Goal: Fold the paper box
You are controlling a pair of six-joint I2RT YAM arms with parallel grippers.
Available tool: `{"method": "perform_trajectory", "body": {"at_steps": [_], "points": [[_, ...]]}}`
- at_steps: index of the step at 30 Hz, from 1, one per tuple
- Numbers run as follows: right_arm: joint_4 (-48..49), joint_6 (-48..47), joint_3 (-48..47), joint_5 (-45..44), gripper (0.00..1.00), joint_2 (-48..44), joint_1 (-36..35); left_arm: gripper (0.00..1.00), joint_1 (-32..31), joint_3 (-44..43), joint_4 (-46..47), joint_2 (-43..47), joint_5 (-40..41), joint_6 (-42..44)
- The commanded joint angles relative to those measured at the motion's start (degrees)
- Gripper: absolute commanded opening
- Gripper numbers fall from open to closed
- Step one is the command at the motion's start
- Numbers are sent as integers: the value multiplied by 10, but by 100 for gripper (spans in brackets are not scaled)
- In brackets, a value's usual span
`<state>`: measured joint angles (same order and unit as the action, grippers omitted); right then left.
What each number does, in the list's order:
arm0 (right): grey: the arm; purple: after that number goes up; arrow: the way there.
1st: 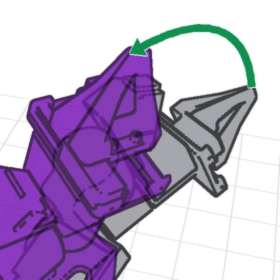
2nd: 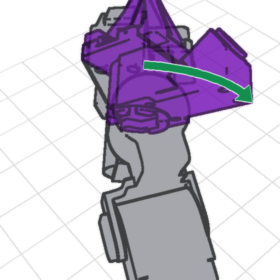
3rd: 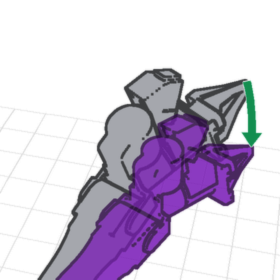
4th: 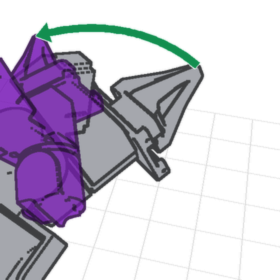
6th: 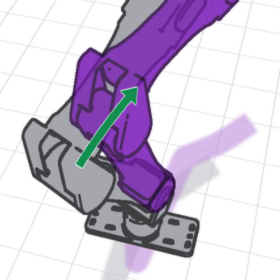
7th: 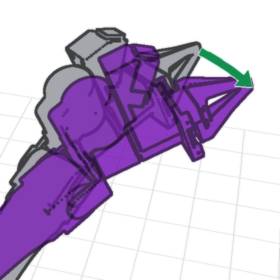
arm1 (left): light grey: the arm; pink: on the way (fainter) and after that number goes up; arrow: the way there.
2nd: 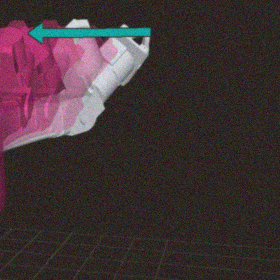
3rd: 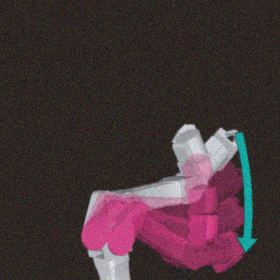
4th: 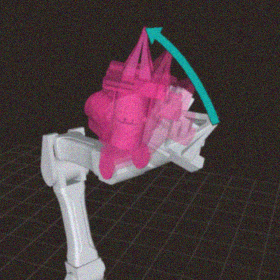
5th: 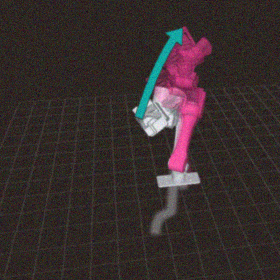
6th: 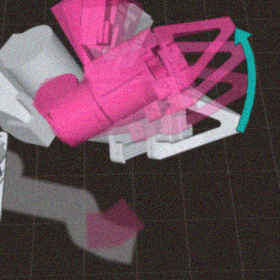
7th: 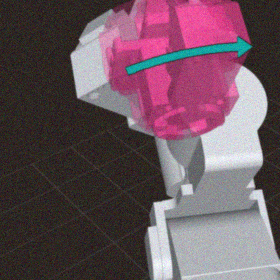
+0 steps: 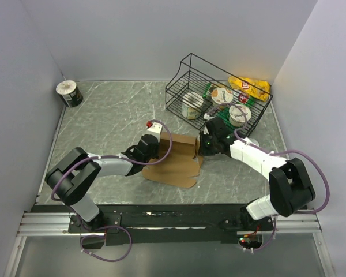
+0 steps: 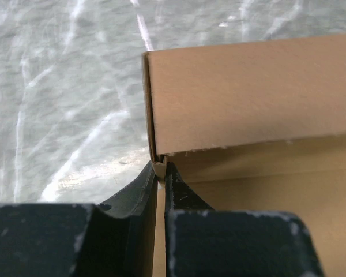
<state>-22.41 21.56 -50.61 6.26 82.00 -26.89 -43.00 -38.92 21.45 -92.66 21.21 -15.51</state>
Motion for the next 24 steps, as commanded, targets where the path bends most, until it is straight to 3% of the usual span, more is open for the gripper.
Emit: {"method": "perform_trajectory", "body": {"at_steps": [1, 12, 17, 24], "points": [[56, 37, -34, -29, 19, 16, -47, 7, -24, -7, 0, -4, -61, -3], [83, 54, -41, -29, 22, 25, -70, 7, -25, -1, 5, 6, -66, -2], [89, 58, -39, -28, 42, 24, -73, 7, -25, -3, -2, 6, -53, 0], [84, 41, -29, -40, 59, -16, -73, 7, -25, -3, -8, 6, -33, 8]]}}
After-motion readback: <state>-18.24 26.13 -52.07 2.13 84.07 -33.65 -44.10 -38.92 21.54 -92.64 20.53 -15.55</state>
